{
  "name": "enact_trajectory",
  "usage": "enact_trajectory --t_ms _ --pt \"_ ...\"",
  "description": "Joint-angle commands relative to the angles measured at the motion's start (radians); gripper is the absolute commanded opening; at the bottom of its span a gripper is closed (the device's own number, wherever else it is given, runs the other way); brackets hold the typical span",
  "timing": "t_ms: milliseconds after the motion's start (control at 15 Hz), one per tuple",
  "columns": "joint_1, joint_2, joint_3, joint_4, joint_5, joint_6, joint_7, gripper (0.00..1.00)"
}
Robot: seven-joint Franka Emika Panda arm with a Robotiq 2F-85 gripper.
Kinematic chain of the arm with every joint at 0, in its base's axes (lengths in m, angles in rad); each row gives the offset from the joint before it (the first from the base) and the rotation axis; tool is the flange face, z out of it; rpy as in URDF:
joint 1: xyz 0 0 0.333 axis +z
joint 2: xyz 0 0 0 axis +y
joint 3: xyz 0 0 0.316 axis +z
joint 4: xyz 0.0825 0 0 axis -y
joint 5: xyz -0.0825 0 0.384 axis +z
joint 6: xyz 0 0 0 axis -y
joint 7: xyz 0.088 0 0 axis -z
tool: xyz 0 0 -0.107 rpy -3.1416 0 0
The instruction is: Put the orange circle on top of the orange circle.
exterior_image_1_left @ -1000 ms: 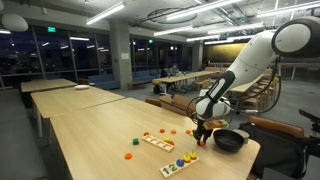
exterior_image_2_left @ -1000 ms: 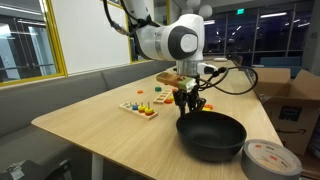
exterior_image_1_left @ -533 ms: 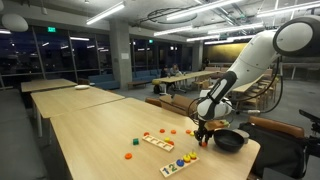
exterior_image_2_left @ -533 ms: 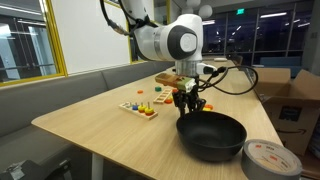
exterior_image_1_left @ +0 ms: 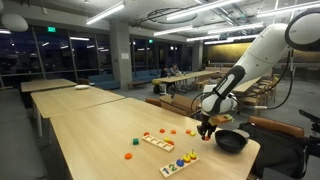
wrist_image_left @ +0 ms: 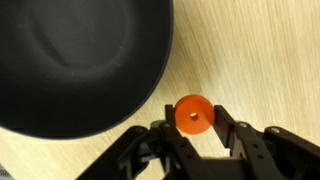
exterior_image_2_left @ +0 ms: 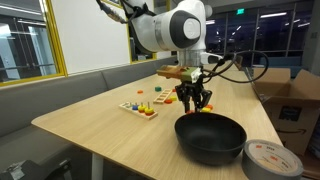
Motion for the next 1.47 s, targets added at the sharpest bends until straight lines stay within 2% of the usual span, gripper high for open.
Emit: enact_trajectory --t_ms 0,333,733,1067,1400 --pt "0.025 -0.110 -0.017 -0.035 -0.074 -0.044 0.037 0.23" --pt "0.042 -0.221 0.010 -0.036 -0.158 -0.129 0.050 0.23" --pt "0.072 -0.321 0.078 -0.028 -0.198 -0.224 0.091 0.22" --pt "0.102 -0.337 0.150 -0.031 -0.227 -0.239 0.183 0.22" --pt "0.133 -0.313 0.197 -0.047 -0.273 -0.232 0.208 0.22"
